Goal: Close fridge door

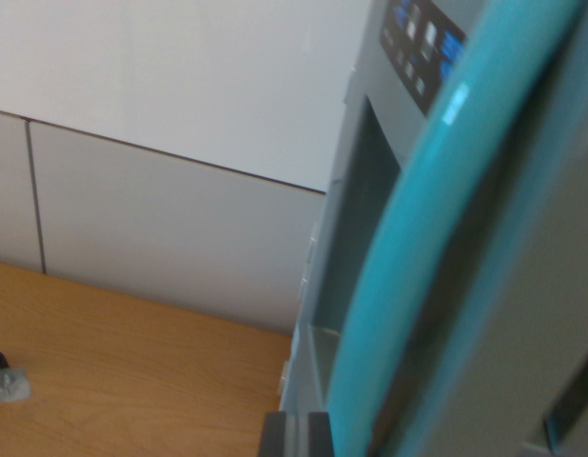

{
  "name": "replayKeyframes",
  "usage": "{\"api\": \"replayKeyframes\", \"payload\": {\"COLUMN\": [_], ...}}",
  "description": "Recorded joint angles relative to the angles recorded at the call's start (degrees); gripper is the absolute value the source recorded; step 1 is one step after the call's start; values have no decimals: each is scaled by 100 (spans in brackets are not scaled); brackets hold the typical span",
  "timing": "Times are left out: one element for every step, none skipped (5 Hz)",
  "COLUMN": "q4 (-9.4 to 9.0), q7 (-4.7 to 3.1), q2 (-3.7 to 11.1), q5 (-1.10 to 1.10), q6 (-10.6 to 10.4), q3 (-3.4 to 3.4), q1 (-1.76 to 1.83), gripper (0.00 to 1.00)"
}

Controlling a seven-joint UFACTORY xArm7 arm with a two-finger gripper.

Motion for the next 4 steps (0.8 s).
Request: {"api": "replayKeyframes", "payload": {"q4": [0, 207, 207, 437], "q7": [0, 0, 0, 0], "q2": [0, 279, 279, 609], "q5": [0, 0, 0, 0], "q6": [0, -2, -2, -6], "q3": [0, 1, 1, 1], "q1": [0, 0, 0, 0], "gripper": [100, 100, 100, 100]}}
